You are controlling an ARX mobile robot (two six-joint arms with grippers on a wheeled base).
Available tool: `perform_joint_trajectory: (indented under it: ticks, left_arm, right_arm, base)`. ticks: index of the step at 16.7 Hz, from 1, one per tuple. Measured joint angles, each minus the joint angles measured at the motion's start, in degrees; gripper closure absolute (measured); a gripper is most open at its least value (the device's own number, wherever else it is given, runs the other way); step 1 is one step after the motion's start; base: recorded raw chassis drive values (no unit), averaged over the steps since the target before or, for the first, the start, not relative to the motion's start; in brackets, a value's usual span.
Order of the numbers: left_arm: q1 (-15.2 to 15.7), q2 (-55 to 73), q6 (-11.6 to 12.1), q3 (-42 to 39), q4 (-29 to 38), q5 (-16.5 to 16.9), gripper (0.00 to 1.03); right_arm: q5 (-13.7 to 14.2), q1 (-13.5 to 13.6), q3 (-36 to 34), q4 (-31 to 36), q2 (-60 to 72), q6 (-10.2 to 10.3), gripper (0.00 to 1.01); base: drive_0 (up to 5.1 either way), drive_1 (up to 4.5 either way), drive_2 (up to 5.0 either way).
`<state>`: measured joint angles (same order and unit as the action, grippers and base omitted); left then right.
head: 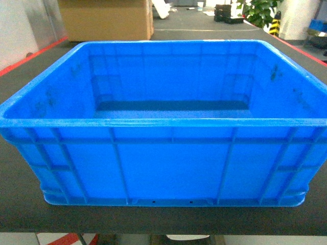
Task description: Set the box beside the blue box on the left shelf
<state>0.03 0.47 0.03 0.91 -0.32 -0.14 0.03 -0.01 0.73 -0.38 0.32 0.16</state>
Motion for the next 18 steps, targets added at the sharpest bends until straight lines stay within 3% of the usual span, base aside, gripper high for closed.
perform_joint_trajectory:
  ticks: [18]
  left_arm:
    - [0.00,0.00,0.00,0.00,0.07,0.11,0.05]
  right_arm:
    - [-0.04,0.00,0.00,0.09,-0.02,0.00,0.03]
  base:
    - [0.0,0.00,0.0]
